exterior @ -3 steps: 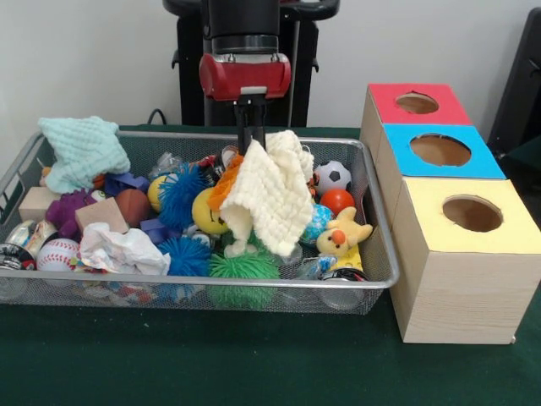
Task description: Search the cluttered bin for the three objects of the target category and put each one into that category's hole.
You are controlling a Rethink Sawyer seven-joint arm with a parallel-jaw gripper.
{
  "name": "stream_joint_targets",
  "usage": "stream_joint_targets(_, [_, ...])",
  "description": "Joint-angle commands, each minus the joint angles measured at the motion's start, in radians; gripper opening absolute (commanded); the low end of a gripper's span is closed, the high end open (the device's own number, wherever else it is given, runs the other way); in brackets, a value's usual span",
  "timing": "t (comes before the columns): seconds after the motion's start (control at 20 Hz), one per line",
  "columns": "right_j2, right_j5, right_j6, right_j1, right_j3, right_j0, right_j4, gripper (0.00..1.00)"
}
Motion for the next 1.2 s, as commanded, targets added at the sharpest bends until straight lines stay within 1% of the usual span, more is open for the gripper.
stream_joint_targets(0.05, [0.135,0.140,0.018,-0.095,0.122,-0.084,-0.044,0.00])
stream_joint_targets(0.15, [0.156,0.151,0.015,-0.122,0.150,-0.104,-0.037,0.00])
stream_joint_targets(0.3, [0.203,0.190,0.006,-0.195,0.210,-0.142,-0.001,0.00])
stream_joint_targets(0.45, [0.237,0.217,0.004,-0.244,0.250,-0.166,0.024,0.00])
stream_joint_targets(0.7, [0.264,0.222,0.023,-0.274,0.279,-0.184,0.026,0.00])
stream_joint_targets(0.85, [0.267,0.210,0.046,-0.310,0.309,-0.184,0.028,0.00])
stream_joint_targets(1.05, [0.237,0.192,0.093,-0.361,0.358,-0.157,0.039,0.00])
stream_joint_targets(1.2, [0.242,0.187,0.100,-0.374,0.381,-0.156,0.049,0.00])
